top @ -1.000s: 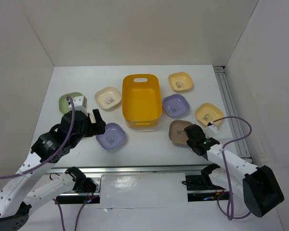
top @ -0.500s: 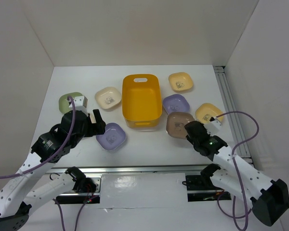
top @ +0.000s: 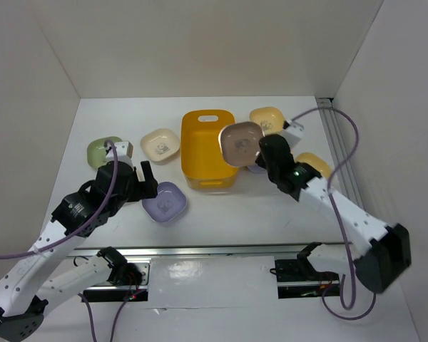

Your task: Place the plates into the plastic bin on the countertop

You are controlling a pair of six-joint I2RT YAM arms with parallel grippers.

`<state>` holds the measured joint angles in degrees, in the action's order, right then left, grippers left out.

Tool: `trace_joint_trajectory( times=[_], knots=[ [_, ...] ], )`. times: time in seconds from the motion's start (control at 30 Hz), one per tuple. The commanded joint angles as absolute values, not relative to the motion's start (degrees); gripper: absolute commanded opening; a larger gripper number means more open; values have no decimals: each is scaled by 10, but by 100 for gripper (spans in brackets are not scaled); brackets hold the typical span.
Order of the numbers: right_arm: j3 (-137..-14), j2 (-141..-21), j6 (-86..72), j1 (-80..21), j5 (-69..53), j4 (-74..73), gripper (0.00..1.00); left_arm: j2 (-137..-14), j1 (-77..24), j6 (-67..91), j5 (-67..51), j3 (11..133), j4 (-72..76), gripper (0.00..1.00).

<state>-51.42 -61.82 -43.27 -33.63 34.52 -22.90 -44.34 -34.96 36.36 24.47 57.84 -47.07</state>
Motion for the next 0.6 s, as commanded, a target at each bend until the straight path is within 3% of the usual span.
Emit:
trace_joint_trajectory(
  times=[0.0, 0.17, 0.57],
  knots=[
    [-616, -741, -361, -340, 299, -120, 0, -447, -347, 370, 260, 579, -459, 100],
    [-738, -908, -393, -340, 268, -115, 0, -447, -347, 375, 272, 579, -459, 100],
    [-861, -1084, -485, -339, 252, -152, 0, -465, -347, 375, 272, 579, -459, 100]
  ],
)
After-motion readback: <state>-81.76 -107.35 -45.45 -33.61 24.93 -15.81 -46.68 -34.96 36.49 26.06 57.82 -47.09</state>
